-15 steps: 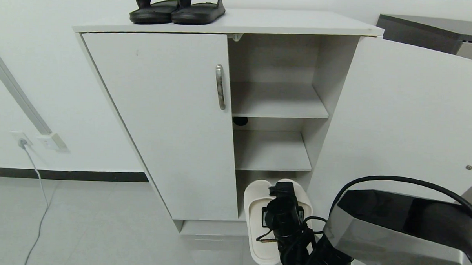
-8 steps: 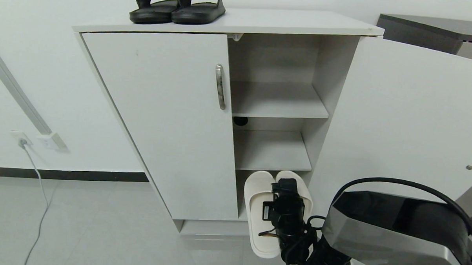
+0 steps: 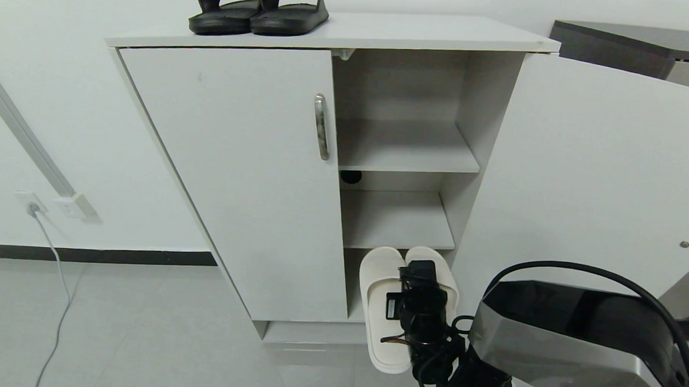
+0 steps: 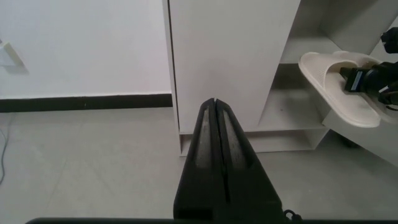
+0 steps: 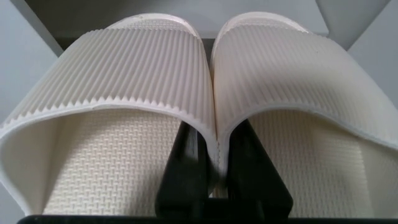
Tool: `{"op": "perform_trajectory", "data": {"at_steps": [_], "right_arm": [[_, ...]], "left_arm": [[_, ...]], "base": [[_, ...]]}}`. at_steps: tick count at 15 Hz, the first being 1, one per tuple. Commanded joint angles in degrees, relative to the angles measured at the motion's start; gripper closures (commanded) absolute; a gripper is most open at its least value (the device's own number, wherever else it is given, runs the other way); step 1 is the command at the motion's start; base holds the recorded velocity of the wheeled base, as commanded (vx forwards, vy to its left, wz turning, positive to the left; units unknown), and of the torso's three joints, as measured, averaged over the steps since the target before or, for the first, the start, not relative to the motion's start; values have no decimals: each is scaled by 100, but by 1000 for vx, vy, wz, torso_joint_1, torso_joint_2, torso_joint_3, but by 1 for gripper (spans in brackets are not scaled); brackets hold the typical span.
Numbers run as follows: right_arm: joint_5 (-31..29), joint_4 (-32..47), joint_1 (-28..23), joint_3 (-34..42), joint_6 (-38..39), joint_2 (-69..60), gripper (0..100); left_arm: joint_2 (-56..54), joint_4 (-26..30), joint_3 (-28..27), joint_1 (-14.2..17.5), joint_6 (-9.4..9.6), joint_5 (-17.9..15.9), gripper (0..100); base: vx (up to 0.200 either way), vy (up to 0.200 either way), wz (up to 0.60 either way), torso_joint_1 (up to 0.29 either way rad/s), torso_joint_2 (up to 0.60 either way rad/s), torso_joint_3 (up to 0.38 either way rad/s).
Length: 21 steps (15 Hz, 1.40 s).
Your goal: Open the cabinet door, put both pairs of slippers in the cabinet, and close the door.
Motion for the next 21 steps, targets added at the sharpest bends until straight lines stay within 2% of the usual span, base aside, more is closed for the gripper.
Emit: {"op": "perform_trajectory", "data": {"at_steps": [1,7,12,16,17,21], "right_arm": [[2,1,-6,-2,1,21,100],[2,1,-23,-28,1,21,100],[72,45,-217,-89,-25,29,100],[283,493,-515,-740,-42,267,100],[538,721,-665,-1118,-42,363,100],[617,1706,-744,-2172,-42,504,100]], "left_arm": [[7,0,0,0,-2,0,100],[7,0,0,0,-11,0,100],[7,0,0,0,-19,9,100],[7,0,0,0,-19,27,100],[7,0,0,0,-19,27,100],[7,0,0,0,-19,27,100]], "base": [[200,0,0,2,-2,2],[200,0,0,2,2,2],[0,0,0,0,0,0],[0,0,0,0,0,0],[0,0,0,0,0,0],[0,0,0,0,0,0]]}}
